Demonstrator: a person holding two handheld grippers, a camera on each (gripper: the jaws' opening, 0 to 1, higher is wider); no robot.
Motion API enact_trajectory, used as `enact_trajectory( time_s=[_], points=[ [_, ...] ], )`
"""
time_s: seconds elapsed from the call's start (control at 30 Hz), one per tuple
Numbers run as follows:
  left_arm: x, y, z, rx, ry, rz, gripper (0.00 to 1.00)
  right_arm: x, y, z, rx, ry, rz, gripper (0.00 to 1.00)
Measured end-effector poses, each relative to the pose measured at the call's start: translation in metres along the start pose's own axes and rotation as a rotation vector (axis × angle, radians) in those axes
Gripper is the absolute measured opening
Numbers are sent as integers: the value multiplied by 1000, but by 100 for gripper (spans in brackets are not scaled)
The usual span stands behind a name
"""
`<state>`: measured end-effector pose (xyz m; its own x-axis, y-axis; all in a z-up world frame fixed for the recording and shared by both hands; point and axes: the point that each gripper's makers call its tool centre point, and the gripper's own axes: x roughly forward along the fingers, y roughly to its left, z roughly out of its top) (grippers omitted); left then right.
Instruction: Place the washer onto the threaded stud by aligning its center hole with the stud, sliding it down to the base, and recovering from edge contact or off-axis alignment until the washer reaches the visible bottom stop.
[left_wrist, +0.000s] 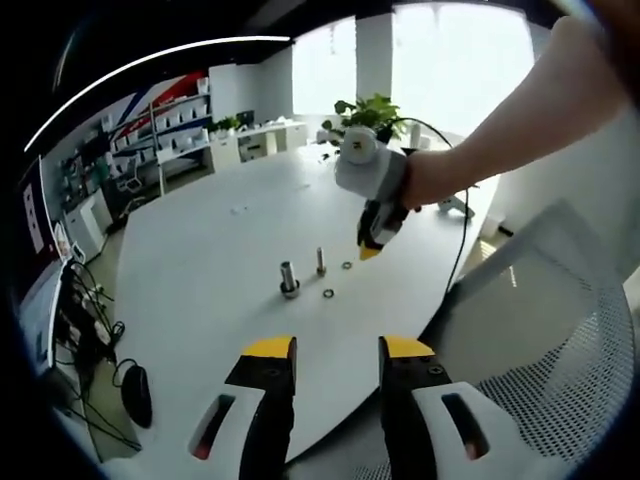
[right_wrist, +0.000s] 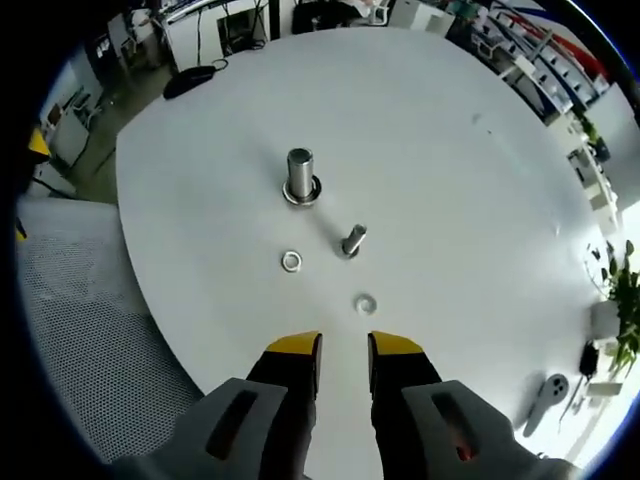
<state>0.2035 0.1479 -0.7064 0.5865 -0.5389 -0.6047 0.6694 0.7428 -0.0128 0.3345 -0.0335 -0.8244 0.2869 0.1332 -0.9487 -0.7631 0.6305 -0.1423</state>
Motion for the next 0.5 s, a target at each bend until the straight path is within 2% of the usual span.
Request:
enact_trajectory(
  time_s=[0.1,0.23,0.4,0.5],
  points=[
    [0,1,1,-10,-6,3,32,3,-4,-4,-6,3,5,21],
    [-4,5,8,-23,-43,24,31,7,-14,-5,6,-6,16,22],
    [-2,8,4,-34,-25,38,32,13,-20,-5,-11,-39,41,22],
    [-4,12,7,-45,-38,63,31,20,-27,-10,-8,-43,56,23]
  ],
)
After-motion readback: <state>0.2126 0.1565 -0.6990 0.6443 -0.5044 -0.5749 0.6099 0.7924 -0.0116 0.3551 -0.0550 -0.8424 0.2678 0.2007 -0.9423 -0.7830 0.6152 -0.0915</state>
